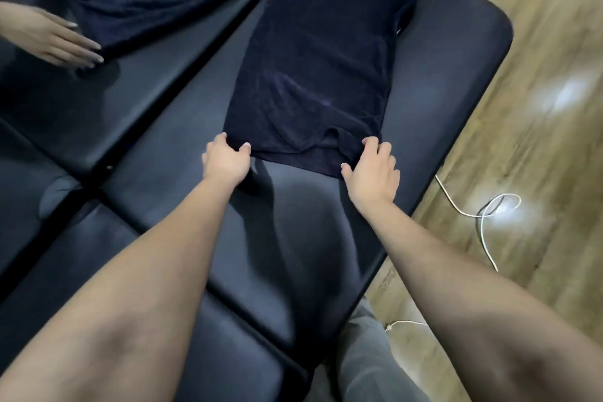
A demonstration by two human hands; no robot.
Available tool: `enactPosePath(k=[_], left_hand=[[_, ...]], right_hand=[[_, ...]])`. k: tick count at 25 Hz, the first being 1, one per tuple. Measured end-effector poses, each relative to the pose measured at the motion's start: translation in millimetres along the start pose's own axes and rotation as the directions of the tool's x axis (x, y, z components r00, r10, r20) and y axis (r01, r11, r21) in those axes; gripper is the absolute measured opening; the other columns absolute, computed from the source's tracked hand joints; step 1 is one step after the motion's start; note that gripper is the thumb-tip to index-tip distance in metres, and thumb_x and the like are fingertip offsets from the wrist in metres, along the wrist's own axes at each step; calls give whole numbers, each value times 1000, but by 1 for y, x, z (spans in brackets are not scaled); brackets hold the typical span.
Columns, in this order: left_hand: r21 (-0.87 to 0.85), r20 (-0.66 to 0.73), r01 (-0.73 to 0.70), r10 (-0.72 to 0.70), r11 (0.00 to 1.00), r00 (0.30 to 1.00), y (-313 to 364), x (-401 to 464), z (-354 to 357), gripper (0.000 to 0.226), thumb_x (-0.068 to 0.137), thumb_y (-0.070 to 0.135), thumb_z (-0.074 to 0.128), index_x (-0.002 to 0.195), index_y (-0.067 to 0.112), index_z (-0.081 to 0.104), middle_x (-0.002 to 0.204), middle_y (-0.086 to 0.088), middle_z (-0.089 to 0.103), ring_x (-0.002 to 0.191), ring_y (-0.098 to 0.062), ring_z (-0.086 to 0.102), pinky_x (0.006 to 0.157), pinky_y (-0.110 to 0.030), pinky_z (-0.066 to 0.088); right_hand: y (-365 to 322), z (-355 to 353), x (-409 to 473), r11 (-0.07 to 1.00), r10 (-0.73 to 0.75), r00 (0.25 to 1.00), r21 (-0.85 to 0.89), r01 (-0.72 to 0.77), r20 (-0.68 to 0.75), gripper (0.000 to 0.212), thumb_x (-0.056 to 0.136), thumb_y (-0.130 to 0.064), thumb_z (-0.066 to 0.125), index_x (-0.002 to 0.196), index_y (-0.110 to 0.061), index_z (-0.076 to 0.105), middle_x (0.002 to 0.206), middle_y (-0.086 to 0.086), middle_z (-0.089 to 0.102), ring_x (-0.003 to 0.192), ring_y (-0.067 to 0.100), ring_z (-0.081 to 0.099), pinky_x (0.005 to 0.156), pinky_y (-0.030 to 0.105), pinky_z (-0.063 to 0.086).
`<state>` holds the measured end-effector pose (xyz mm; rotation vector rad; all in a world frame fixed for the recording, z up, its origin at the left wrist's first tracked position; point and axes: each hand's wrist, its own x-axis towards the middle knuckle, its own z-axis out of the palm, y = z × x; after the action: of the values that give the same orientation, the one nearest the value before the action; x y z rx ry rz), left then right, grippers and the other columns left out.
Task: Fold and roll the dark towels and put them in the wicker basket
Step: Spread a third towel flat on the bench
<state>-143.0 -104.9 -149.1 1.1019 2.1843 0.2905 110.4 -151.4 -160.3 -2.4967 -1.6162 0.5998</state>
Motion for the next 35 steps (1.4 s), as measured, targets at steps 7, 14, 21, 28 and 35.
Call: enactPosePath(k=[7,14,21,28,35], left_hand=[[-363,-56,145,-177,920,983,8,23,16,26,102,35,52,104,11,59,94,-5,65,74,-23,60,82,-37,52],[-585,42,284,-322,760,946,-1,8,-4,16,103,22,43,117,19,50,118,-7,63,92,-28,70,81,-40,59],[-359,109,451,-443,817,890,-63,-24,-10,32,88,12,39,113,7,60,96,-10,71,59,-24,65,58,-33,49],[-210,64,351,-345,913,936,-77,-31,-20,35,86,20,44,116,11,60,106,-14,71,61,-26,64,58,-33,50],[-130,132,382,-366,915,921,-88,-52,-25,35,93,17,44,123,8,59,106,-13,71,66,-24,64,66,-35,51]], right_hand=[[12,17,-4,994,-24,992,104,38,-125,11,91,-19,56,100,-19,50,104,2,54,84,28,56,74,41,37],[45,16,-37,986,51,985,162,-24,-163,12,85,-19,54,84,-17,42,75,0,54,72,30,50,77,45,37],[81,30,-93,957,-291,944,-41,288,-153,16,78,-35,45,74,-20,43,68,-3,50,74,29,48,75,44,37],[45,26,-96,953,224,974,217,-210,-39,46,96,-62,47,115,-21,54,101,-1,67,107,26,56,93,44,27],[41,24,-100,849,319,939,402,-344,131,22,90,-37,60,93,-17,51,98,4,62,94,32,58,85,40,43]])
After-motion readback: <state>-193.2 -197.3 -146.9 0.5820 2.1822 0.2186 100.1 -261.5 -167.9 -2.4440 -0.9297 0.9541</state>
